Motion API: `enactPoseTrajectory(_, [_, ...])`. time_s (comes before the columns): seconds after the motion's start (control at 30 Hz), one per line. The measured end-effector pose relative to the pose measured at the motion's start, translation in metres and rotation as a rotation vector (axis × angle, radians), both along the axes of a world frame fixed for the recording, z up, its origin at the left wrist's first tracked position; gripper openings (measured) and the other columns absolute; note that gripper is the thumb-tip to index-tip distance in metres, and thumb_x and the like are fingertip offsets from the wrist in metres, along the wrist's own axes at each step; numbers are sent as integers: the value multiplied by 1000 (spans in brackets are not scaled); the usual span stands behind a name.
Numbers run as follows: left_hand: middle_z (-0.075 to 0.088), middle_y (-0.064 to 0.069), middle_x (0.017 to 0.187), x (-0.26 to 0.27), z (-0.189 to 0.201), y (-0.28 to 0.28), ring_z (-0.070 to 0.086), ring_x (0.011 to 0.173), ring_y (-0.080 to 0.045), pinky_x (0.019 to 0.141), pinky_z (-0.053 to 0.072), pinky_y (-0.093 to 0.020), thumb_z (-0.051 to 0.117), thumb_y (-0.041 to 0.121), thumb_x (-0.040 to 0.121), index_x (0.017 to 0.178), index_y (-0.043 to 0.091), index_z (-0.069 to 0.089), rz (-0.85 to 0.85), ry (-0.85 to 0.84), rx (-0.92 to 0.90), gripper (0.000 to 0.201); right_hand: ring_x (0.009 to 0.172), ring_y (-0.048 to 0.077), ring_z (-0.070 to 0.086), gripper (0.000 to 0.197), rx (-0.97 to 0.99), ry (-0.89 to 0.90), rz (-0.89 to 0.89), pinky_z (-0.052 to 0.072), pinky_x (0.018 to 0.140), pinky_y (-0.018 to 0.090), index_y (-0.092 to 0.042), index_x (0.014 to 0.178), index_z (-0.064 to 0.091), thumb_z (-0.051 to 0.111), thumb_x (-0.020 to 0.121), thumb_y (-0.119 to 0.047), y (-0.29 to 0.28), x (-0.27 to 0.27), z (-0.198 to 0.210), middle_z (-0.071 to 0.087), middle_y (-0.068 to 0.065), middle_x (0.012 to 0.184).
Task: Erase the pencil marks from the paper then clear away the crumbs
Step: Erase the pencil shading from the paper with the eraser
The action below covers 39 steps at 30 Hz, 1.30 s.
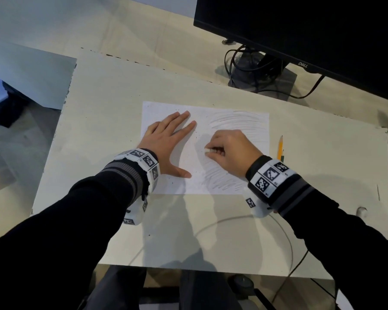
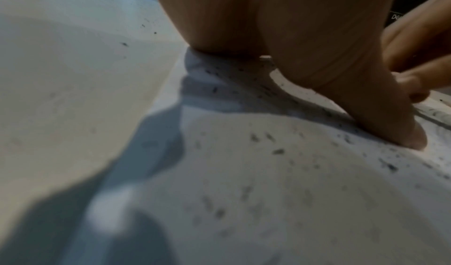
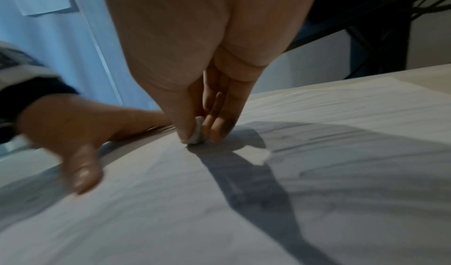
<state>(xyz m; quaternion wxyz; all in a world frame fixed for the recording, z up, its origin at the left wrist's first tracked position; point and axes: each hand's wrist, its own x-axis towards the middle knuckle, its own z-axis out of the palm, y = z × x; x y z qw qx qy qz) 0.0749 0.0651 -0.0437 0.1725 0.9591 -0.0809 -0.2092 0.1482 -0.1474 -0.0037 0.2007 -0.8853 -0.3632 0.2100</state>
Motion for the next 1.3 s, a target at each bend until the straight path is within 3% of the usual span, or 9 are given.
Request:
enactPoseTrajectory(0.23, [-25, 12, 161, -1, 1, 0, -20, 148, -10, 120, -1, -41, 67, 84, 59, 156, 35, -11, -1, -1, 11, 133, 78, 14, 59, 13, 19, 35, 22, 54, 74, 34, -10, 96, 77, 72, 87, -17, 3, -12, -1, 65, 0, 87])
enactPoseTrajectory(0.37, [-25, 13, 161, 0, 0, 0, -20, 148, -10, 120, 0, -42, 67, 84, 59, 156, 36, -11, 3, 1, 9, 133, 77, 15, 59, 12, 51, -22, -94, 54, 74, 36, -8, 92, 77, 70, 88, -17, 10, -3, -5, 65, 1, 86])
enactPoseTrajectory(0.5, [-23, 13, 162, -1, 0, -1, -19, 148, -9, 119, 0, -41, 68, 84, 58, 156, 36, -9, 8, -11, 0, 134, 75, 15, 59, 10, 58, 38, 46, 53, 73, 33, -8, 93, 77, 72, 87, -15, 11, -22, -2, 67, 2, 84])
enactPoseTrajectory(0.67, [-24, 13, 161, -1, 1, 0, -19, 148, -9, 119, -1, -41, 68, 83, 58, 156, 37, -10, 14, -4, -5, 134, 77, 18, 60, 11, 60, -48, -108, 53, 74, 39, -7, 90, 76, 68, 89, -15, 13, -3, -4, 65, 3, 83])
enactPoseTrajectory(0.8, [-24, 13, 161, -1, 0, 0, -19, 148, -9, 119, 0, -41, 67, 84, 57, 156, 37, -9, 13, -10, -5, 134, 75, 15, 61, 11, 65, 67, 34, 54, 73, 33, -8, 93, 77, 72, 87, -15, 8, -24, -2, 67, 2, 85])
enactPoseTrajectory(0.93, [-23, 13, 161, -1, 1, 0, -20, 148, -9, 119, -2, -40, 68, 84, 57, 156, 37, -9, 15, 1, -7, 133, 74, 14, 60, 11, 89, -12, -105, 54, 73, 35, -7, 92, 77, 72, 86, -15, 6, -13, -5, 67, 2, 83])
enactPoseTrajectory(1.1, [-22, 12, 162, -1, 2, 0, -19, 149, -9, 120, 1, -43, 68, 83, 58, 156, 35, -7, 10, -2, -7, 133, 73, 16, 62, 11, 75, 76, 43, 55, 72, 34, -7, 93, 77, 73, 86, -13, -1, -35, -4, 68, 3, 84])
enactPoseTrajectory(1.23, [-22, 13, 162, -1, 1, 0, -19, 148, -9, 119, 0, -43, 68, 83, 58, 156, 36, -7, 15, 0, -13, 133, 73, 17, 61, 10, 103, -25, -135, 55, 71, 35, -6, 92, 77, 73, 86, -13, -7, -19, -6, 67, 2, 84])
enactPoseTrajectory(1.3, [-22, 13, 162, -1, 0, 0, -18, 149, -9, 120, 1, -43, 68, 83, 57, 156, 36, -7, 14, -3, -12, 133, 71, 18, 61, 8, 117, -7, -68, 55, 69, 33, -5, 91, 76, 73, 84, -9, -7, -33, -7, 67, 4, 83])
